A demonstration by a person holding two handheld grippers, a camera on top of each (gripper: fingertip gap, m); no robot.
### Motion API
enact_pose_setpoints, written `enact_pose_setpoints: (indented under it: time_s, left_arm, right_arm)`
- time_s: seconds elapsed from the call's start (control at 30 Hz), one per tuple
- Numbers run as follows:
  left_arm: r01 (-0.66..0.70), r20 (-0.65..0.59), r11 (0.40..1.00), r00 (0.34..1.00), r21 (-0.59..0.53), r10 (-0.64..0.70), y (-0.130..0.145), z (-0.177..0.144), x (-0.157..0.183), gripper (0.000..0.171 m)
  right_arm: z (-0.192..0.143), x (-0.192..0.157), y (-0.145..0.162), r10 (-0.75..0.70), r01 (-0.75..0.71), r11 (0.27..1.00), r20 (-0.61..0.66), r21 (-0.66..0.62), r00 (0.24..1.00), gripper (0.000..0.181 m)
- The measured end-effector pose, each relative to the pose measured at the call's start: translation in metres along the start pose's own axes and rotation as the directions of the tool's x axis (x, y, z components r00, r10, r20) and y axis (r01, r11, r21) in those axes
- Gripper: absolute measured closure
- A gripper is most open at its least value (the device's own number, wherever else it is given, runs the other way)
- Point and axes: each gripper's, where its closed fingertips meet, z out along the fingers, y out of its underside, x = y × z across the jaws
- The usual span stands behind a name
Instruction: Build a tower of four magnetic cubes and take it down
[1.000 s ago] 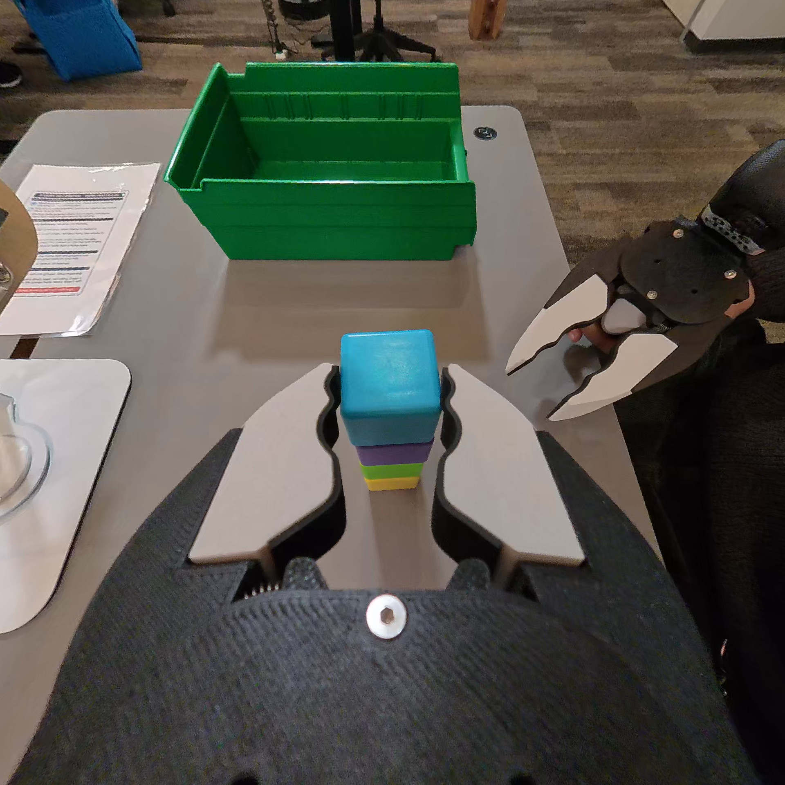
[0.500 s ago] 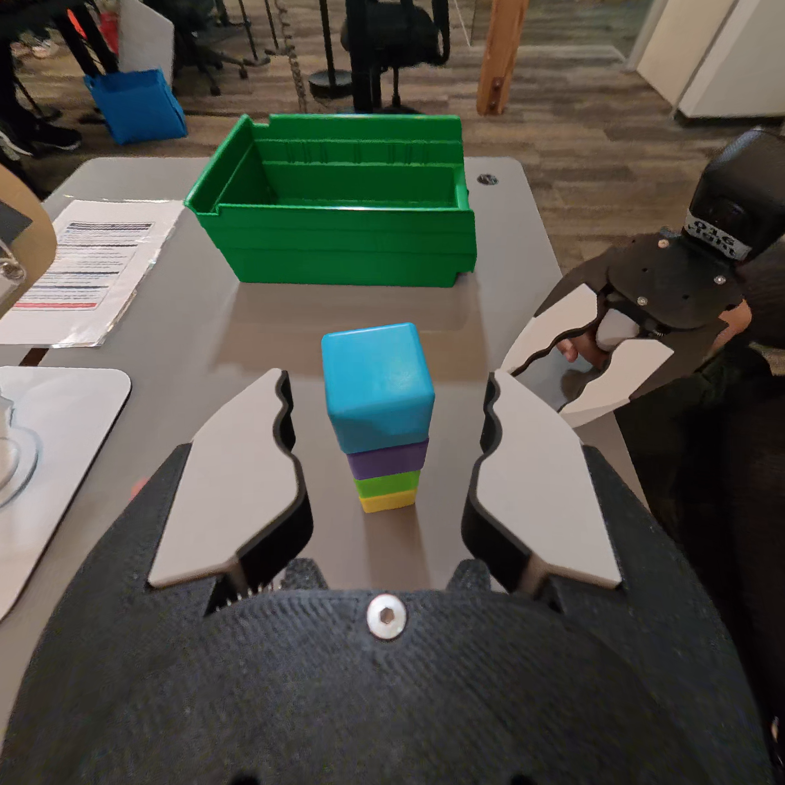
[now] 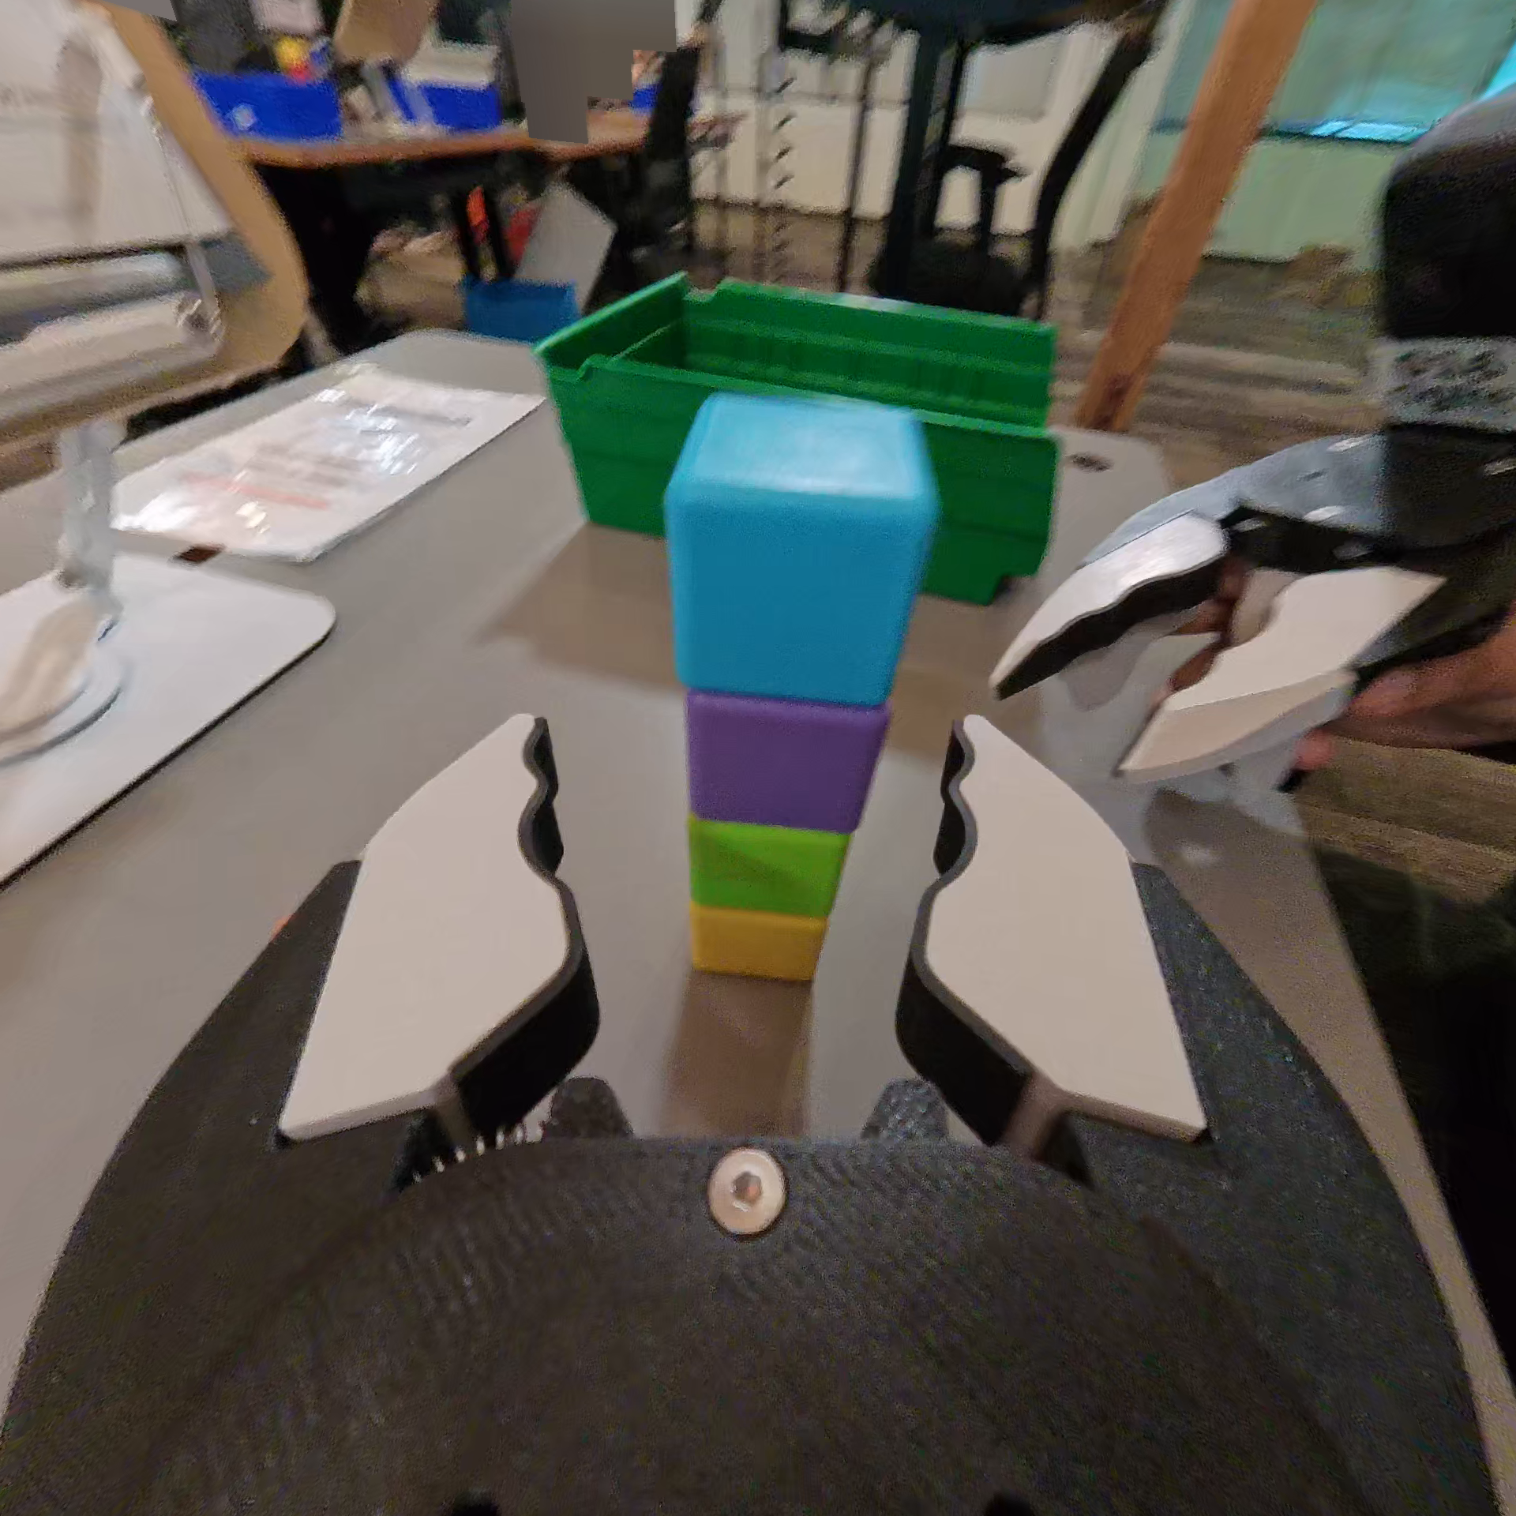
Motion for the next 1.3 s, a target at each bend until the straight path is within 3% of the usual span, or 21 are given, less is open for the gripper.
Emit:
enact_pose_setpoints:
  time_s: [0.17, 0.5, 0.77, 0.97, 1.1, 1.3]
  left_arm:
    - [0.046, 0.099, 0.998, 0.994, -0.034, -0.042, 0.018, 0.004, -0.007, 0.096]
    - [0.098, 0.12, 0.995, 0.988, -0.021, -0.095, 0.03, -0.017, -0.02, 0.095]
    - [0.052, 0.047, 0.998, 0.998, -0.03, -0.05, 0.028, -0.002, 0.0, 0.089]
    - [0.144, 0.006, 0.99, 0.99, 0.003, -0.144, 0.018, 0.019, 0.005, 0.09]
    - [0.119, -0.021, 0.993, 0.993, 0.004, -0.119, 0.021, 0.016, 0.009, 0.113]
    - [0.113, -0.087, 0.994, 0.99, 0.005, -0.112, 0.023, 0.007, 0.013, 0.121]
  right_arm:
    - [0.005, -0.002, -0.011, 0.103, -0.107, 0.993, 0.088, 0.043, 0.991, 0.132]
    - [0.015, -0.003, -0.013, 0.156, -0.161, 0.987, 0.139, 0.026, 0.978, 0.132]
    - [0.013, 0.004, -0.013, 0.198, -0.204, 0.978, 0.136, 0.034, 0.971, 0.132]
    - [0.015, 0.004, -0.01, 0.216, -0.222, 0.975, 0.148, 0.025, 0.965, 0.132]
    - [0.015, 0.001, -0.01, 0.214, -0.22, 0.975, 0.156, 0.02, 0.964, 0.132]
    - [0.014, 0.0, -0.011, 0.21, -0.216, 0.976, 0.16, 0.019, 0.965, 0.133]
